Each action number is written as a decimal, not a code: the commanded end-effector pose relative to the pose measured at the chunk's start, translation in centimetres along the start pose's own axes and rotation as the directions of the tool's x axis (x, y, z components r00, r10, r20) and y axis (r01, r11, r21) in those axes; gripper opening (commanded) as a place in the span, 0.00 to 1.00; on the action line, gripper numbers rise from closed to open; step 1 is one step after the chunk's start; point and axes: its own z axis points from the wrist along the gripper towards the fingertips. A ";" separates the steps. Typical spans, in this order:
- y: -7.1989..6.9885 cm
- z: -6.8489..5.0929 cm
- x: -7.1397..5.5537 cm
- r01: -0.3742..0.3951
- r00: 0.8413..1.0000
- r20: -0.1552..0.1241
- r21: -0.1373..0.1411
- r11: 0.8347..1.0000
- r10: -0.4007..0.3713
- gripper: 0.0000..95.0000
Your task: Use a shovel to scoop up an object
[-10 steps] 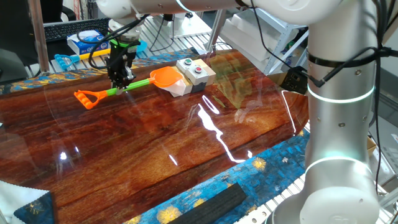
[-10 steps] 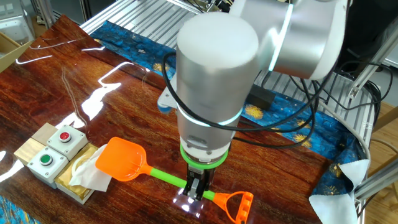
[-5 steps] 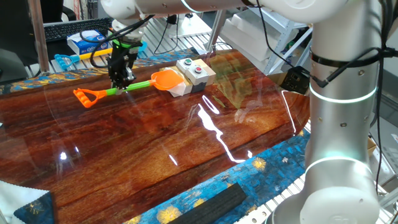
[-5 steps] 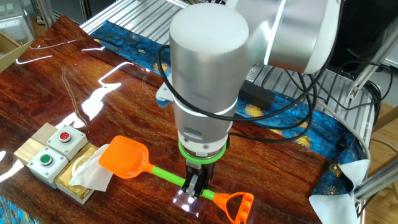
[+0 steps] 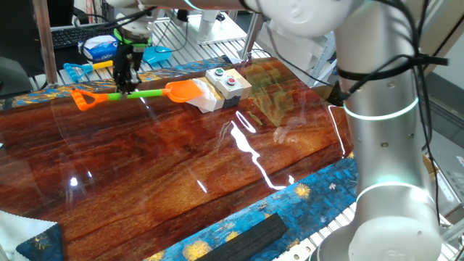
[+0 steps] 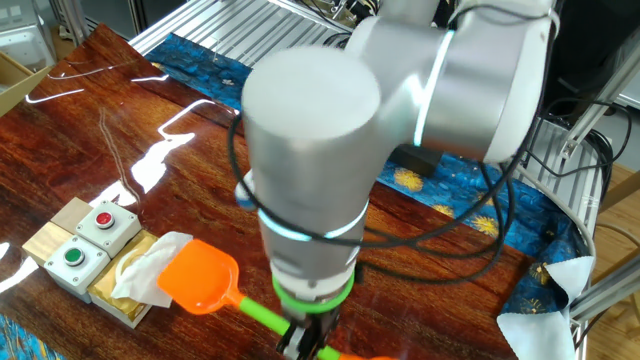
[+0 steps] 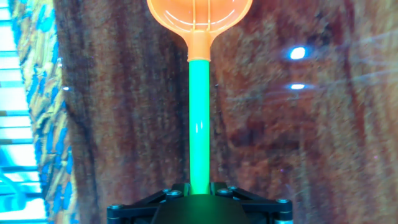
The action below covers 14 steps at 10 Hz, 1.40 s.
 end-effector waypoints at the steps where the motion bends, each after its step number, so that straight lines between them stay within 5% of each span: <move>1: 1.0 0.5 0.2 -0.027 0.999 -0.048 -0.022 0.999 0.026 0.00; 2: 1.4 0.7 0.3 -0.037 0.997 -0.072 -0.030 0.999 0.035 0.00; 6: 3.2 1.5 0.5 -0.058 0.994 -0.096 -0.039 0.998 0.054 0.00; 14: 3.9 2.5 0.5 0.029 0.985 -0.169 -0.039 0.999 -0.035 0.00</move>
